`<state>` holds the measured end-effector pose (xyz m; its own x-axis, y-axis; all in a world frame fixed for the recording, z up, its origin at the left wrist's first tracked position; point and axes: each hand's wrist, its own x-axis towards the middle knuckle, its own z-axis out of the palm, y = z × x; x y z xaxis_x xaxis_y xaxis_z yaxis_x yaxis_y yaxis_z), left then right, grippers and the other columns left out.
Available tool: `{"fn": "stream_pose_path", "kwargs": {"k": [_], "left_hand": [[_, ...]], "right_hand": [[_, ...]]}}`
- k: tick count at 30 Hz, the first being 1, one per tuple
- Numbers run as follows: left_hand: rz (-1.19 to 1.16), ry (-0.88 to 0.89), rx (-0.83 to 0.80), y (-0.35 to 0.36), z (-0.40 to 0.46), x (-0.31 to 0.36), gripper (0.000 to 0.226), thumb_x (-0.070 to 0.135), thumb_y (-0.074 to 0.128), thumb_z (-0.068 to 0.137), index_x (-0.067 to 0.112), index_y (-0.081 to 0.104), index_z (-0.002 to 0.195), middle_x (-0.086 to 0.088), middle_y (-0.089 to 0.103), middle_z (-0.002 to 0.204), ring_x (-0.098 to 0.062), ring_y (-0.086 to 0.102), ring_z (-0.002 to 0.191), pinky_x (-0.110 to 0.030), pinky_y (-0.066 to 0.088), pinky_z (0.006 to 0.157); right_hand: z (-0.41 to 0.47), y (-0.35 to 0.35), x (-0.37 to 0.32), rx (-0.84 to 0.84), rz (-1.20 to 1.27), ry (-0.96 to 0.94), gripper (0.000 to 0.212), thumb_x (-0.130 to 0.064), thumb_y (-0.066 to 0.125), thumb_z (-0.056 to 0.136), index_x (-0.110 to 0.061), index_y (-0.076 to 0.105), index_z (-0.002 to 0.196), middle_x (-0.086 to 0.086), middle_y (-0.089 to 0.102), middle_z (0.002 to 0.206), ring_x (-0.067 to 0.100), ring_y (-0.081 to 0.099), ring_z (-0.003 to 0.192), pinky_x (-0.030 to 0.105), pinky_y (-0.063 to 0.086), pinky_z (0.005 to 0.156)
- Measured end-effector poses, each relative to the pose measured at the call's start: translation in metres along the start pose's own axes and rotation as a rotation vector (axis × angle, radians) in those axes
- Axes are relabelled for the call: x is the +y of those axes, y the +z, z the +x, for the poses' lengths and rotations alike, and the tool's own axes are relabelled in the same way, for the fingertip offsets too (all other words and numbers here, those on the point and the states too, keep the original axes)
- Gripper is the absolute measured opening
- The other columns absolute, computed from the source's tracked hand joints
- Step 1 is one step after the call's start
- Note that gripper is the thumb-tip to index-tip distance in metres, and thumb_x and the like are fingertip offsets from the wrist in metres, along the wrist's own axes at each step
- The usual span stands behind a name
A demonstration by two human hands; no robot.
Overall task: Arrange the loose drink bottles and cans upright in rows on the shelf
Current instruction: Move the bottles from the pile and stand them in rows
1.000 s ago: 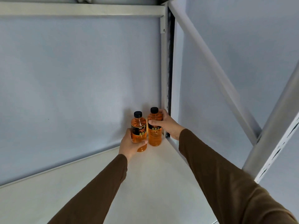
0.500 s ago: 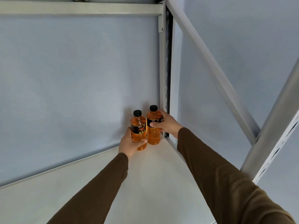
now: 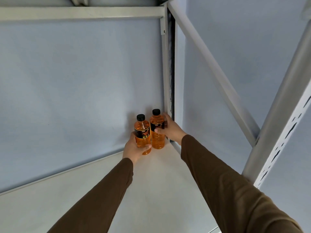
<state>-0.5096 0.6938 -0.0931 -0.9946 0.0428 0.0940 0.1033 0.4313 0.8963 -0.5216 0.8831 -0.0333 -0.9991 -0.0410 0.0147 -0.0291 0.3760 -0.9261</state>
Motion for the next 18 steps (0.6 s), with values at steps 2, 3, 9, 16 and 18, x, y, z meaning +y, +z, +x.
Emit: {"fn": "stream_pose_path", "kwargs": {"k": [2, 3, 9, 16, 18], "left_hand": [[0.02, -0.006, 0.003, -0.003, -0.005, 0.002, 0.084, 0.03, 0.086, 0.076, 0.028, 0.036, 0.143, 0.0, 0.055, 0.141, -0.026, 0.053, 0.128, -0.044, 0.045, 0.106], [0.031, -0.006, 0.007, -0.005, -0.008, 0.003, 0.084, 0.03, 0.086, 0.077, 0.028, 0.036, 0.144, -0.001, 0.054, 0.142, -0.026, 0.053, 0.129, -0.042, 0.044, 0.106], [0.265, 0.024, 0.031, -0.026, -0.04, 0.004, 0.086, 0.037, 0.078, 0.083, 0.026, 0.03, 0.154, 0.0, 0.037, 0.158, -0.022, 0.037, 0.143, -0.039, 0.033, 0.115], [0.728, 0.127, -0.031, -0.073, -0.089, -0.007, 0.075, 0.044, 0.063, 0.094, 0.02, 0.029, 0.155, -0.003, 0.028, 0.162, -0.021, 0.025, 0.148, -0.035, 0.026, 0.119], [0.816, 0.158, -0.026, -0.089, -0.103, -0.01, 0.074, 0.047, 0.06, 0.095, 0.019, 0.028, 0.155, -0.003, 0.027, 0.163, -0.021, 0.024, 0.149, -0.036, 0.025, 0.119]], "right_hand": [[-0.004, 0.0, 0.002, 0.033, -0.002, 0.001, 0.099, -0.025, 0.077, 0.084, -0.031, 0.009, 0.157, 0.0, 0.032, 0.159, 0.025, 0.034, 0.143, 0.049, 0.032, 0.115], [-0.007, 0.0, 0.002, 0.05, -0.012, -0.003, 0.099, -0.026, 0.077, 0.084, -0.032, 0.009, 0.156, -0.001, 0.031, 0.159, 0.025, 0.033, 0.144, 0.049, 0.032, 0.115], [-0.035, 0.004, 0.003, 0.268, -0.132, -0.086, 0.081, -0.037, 0.077, 0.083, -0.026, 0.032, 0.149, 0.001, 0.046, 0.147, 0.024, 0.042, 0.135, 0.042, 0.038, 0.109], [-0.086, 0.025, -0.015, 0.391, -0.369, -0.174, 0.066, -0.04, 0.072, 0.084, -0.022, 0.042, 0.14, 0.004, 0.049, 0.137, 0.024, 0.04, 0.127, 0.042, 0.041, 0.103], [-0.102, 0.033, -0.025, 0.397, -0.38, -0.173, 0.064, -0.039, 0.071, 0.085, -0.021, 0.042, 0.14, 0.005, 0.047, 0.139, 0.025, 0.039, 0.129, 0.045, 0.04, 0.106]]}}
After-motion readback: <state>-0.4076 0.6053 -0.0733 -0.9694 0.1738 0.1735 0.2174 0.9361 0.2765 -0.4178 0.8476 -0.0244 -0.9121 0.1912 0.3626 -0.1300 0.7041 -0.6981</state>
